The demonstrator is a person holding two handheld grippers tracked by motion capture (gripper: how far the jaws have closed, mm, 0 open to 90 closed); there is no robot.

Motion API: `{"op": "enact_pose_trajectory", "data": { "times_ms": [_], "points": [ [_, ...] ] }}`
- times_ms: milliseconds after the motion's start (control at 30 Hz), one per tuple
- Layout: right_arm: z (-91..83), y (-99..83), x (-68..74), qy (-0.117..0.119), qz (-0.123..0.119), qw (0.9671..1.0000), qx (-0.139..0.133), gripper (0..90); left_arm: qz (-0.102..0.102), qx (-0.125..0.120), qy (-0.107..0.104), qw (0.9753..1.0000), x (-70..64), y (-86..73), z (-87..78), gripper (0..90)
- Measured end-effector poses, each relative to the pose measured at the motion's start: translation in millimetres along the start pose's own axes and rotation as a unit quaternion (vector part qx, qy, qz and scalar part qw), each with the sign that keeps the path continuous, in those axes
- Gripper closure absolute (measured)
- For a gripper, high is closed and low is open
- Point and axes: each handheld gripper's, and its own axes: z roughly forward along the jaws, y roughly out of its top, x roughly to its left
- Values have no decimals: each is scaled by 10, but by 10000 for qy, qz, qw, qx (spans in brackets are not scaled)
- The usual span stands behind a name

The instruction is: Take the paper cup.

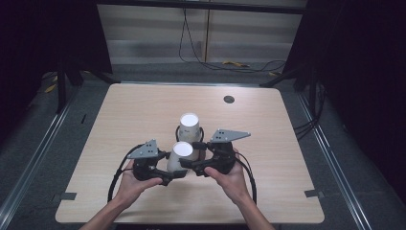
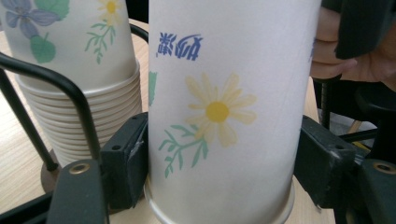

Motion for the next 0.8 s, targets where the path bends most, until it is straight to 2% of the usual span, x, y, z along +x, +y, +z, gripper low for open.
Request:
{"op": "enact_pose_trajectory", "data": {
  "times_ms": [267, 500, 800],
  "points": [
    [-71, -6, -31, -130, 22, 9999, -36, 193, -50, 81, -5, 10000, 35, 5, -36, 287],
    [-110, 1, -51, -147, 27, 9999, -35, 192, -85, 181, -22, 9998, 48, 8, -53, 291],
    [-180, -20, -91, -166, -15, 9997, 190, 226, -117, 318, 1, 9994, 94, 80, -138, 291]
  ]
}}
